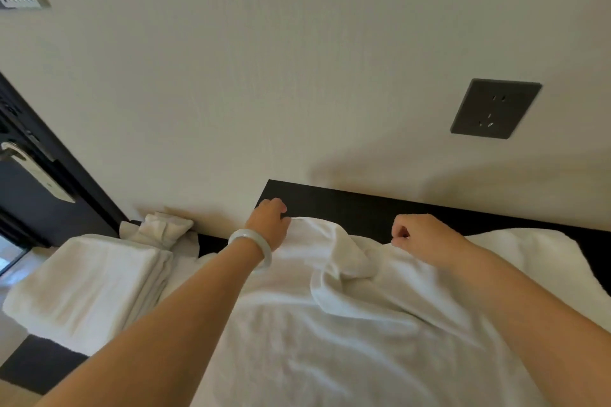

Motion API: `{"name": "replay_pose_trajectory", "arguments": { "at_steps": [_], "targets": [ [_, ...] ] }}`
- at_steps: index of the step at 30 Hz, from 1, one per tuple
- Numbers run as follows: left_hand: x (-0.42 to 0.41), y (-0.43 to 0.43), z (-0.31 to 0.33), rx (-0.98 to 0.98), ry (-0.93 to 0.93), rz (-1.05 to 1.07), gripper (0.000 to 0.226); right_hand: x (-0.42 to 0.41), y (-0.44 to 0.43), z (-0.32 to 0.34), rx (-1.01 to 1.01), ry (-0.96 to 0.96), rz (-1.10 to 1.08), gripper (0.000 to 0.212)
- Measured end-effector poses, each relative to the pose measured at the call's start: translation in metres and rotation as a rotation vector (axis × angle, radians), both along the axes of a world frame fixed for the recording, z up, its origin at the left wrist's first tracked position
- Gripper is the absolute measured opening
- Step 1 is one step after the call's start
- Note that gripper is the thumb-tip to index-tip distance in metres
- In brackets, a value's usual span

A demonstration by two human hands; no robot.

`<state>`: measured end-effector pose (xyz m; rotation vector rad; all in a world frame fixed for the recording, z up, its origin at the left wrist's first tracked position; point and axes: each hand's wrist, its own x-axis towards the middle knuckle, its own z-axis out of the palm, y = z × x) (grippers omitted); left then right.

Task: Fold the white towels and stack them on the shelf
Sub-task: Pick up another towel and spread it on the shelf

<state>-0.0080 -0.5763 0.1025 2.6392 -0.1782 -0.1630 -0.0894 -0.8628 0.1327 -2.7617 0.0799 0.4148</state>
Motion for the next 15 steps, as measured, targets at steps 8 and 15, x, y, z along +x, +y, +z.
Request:
{"name": "replay_pose_trajectory", "arguments": {
  "at_steps": [8, 15],
  "targets": [
    [0.04, -0.006, -0.007, -0.138, 0.246, -0.084, 0.005, 0.02, -0.039, 0.001, 0.143, 0.364, 0.179, 0.027],
    [0.062, 0.044, 0.039, -0.764, 0.938, -0.378, 0.004, 0.034, -0.051, 0.005, 0.164, 0.33, 0.18, 0.026]
  ]
}}
